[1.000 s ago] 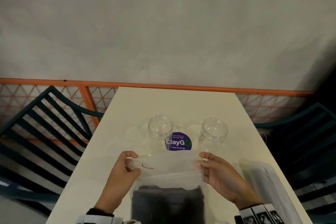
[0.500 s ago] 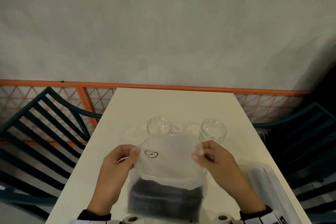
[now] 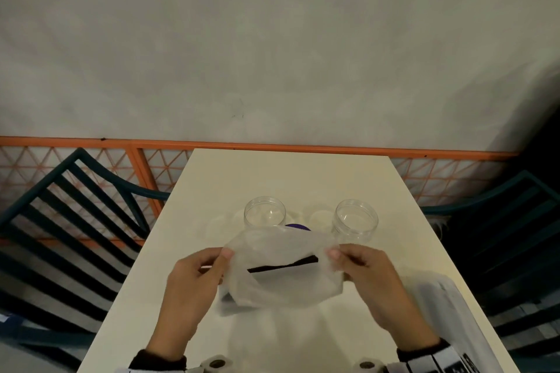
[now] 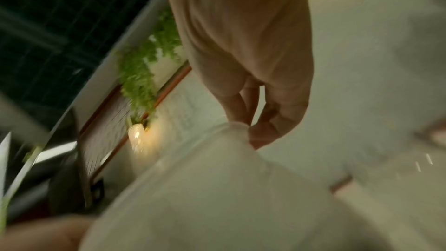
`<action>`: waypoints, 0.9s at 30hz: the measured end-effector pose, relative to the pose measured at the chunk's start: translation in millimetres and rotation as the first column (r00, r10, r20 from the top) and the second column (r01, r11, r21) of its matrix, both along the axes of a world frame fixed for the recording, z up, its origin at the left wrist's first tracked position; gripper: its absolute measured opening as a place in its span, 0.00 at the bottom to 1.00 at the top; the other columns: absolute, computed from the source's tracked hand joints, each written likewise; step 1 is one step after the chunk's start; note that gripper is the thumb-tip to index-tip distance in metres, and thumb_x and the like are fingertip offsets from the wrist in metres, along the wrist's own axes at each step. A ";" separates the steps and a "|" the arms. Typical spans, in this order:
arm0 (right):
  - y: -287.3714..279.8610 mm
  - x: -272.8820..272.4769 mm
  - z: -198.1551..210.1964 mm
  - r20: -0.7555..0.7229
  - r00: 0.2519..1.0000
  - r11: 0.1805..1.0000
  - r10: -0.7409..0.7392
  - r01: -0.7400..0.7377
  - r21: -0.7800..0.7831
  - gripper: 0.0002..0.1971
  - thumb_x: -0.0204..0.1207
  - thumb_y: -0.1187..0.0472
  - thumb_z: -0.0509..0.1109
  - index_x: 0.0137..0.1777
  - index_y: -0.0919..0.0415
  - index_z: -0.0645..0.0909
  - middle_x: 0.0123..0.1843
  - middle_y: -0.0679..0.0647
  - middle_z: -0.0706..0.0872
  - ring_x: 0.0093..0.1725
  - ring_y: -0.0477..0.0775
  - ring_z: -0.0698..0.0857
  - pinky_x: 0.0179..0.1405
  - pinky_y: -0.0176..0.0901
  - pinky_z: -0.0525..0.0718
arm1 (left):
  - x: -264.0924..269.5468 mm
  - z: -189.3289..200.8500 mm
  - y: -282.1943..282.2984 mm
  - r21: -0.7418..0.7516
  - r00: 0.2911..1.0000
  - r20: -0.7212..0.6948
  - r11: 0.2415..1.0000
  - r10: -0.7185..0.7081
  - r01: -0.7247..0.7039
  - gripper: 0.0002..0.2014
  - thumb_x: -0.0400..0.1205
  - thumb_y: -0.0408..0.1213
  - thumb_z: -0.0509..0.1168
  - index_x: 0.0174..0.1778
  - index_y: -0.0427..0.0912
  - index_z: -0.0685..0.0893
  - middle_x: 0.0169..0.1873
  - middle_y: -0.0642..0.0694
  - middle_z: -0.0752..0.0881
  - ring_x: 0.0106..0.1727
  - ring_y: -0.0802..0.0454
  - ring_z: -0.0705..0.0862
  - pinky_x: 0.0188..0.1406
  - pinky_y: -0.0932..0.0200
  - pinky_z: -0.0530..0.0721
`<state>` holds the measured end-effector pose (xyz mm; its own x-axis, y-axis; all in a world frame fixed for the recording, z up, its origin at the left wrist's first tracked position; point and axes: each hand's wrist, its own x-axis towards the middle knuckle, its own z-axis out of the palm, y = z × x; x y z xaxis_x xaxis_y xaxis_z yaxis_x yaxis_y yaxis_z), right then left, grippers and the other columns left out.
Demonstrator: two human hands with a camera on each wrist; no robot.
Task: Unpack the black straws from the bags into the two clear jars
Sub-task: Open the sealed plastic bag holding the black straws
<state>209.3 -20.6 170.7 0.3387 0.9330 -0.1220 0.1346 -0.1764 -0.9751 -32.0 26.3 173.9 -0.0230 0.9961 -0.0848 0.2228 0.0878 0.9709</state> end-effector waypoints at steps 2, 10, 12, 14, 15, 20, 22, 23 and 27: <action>1.7 -4.3 0.6 -0.438 0.899 0.994 0.025 -0.068 -0.083 0.11 0.78 0.69 0.64 0.42 0.63 0.88 0.35 0.56 0.90 0.35 0.52 0.87 0.38 0.41 0.87 | 0.2 -7.5 0.7 -0.170 0.979 0.195 0.981 -0.056 0.090 0.10 0.80 0.36 0.64 0.43 0.38 0.90 0.42 0.42 0.92 0.45 0.44 0.89 0.48 0.55 0.87; 9.1 19.9 -5.0 -0.914 0.380 0.963 -0.141 -0.161 -0.215 0.36 0.25 0.86 0.80 0.41 0.71 0.79 0.37 0.67 0.86 0.31 0.64 0.87 0.34 0.59 0.89 | -18.3 -17.3 8.2 -0.478 0.721 0.688 0.800 0.083 0.364 0.16 0.67 0.34 0.74 0.50 0.36 0.86 0.40 0.42 0.91 0.36 0.49 0.90 0.34 0.56 0.90; 9.8 22.0 -8.1 -0.930 0.343 0.964 -0.134 -0.172 -0.202 0.34 0.26 0.85 0.81 0.39 0.71 0.80 0.40 0.65 0.85 0.37 0.63 0.86 0.45 0.56 0.86 | -19.8 -19.5 9.5 -0.452 0.645 0.760 0.782 0.086 0.428 0.29 0.46 0.32 0.85 0.45 0.34 0.89 0.43 0.38 0.91 0.38 0.45 0.91 0.35 0.53 0.90; 3.7 19.0 -4.8 -0.947 0.316 0.965 -0.051 -0.228 -0.128 0.26 0.35 0.79 0.85 0.37 0.72 0.83 0.41 0.65 0.86 0.39 0.61 0.85 0.48 0.53 0.85 | -21.2 -19.3 10.8 -0.437 0.589 0.801 0.780 0.109 0.449 0.30 0.41 0.32 0.86 0.40 0.33 0.90 0.43 0.36 0.91 0.38 0.43 0.90 0.36 0.52 0.89; 0.0 16.2 -1.2 -0.944 0.329 0.967 0.003 -0.242 -0.081 0.23 0.39 0.76 0.85 0.37 0.71 0.84 0.41 0.65 0.88 0.38 0.62 0.87 0.41 0.54 0.88 | -21.4 -17.4 10.6 -0.434 0.580 0.807 0.780 0.113 0.451 0.27 0.46 0.35 0.86 0.41 0.33 0.90 0.44 0.36 0.90 0.40 0.42 0.90 0.39 0.51 0.89; -6.9 14.3 0.6 -0.532 0.840 0.976 0.103 -0.188 -0.108 0.22 0.64 0.80 0.71 0.59 0.66 0.77 0.49 0.66 0.86 0.47 0.61 0.86 0.44 0.48 0.88 | -16.7 -9.3 1.9 -0.338 0.808 0.587 0.895 -0.040 0.290 0.14 0.70 0.34 0.70 0.50 0.34 0.86 0.50 0.36 0.89 0.46 0.45 0.87 0.51 0.51 0.81; -4.5 13.7 -0.7 -0.265 0.963 0.987 0.055 -0.094 -0.133 0.16 0.71 0.77 0.67 0.57 0.65 0.78 0.48 0.63 0.85 0.47 0.59 0.84 0.47 0.47 0.86 | -14.9 -9.1 0.0 -0.281 0.917 0.389 0.937 -0.087 0.208 0.19 0.65 0.31 0.74 0.52 0.35 0.83 0.49 0.36 0.89 0.48 0.44 0.88 0.51 0.50 0.83; -2.9 13.5 -1.0 -0.148 0.988 0.991 0.031 -0.050 -0.126 0.12 0.72 0.75 0.67 0.54 0.64 0.80 0.46 0.60 0.86 0.46 0.58 0.84 0.48 0.47 0.86 | -14.1 -7.1 -0.4 -0.247 0.956 0.275 0.954 -0.100 0.171 0.18 0.65 0.33 0.74 0.51 0.37 0.83 0.48 0.37 0.89 0.49 0.43 0.87 0.51 0.49 0.83; -0.7 17.2 -0.9 0.124 0.989 0.995 -0.076 0.083 -0.051 0.07 0.72 0.70 0.70 0.43 0.59 0.86 0.39 0.55 0.89 0.36 0.53 0.87 0.49 0.49 0.87 | -16.8 -4.6 -2.4 -0.127 0.989 -0.115 0.989 -0.095 0.081 0.10 0.72 0.33 0.73 0.47 0.44 0.82 0.47 0.46 0.82 0.48 0.48 0.84 0.42 0.60 0.80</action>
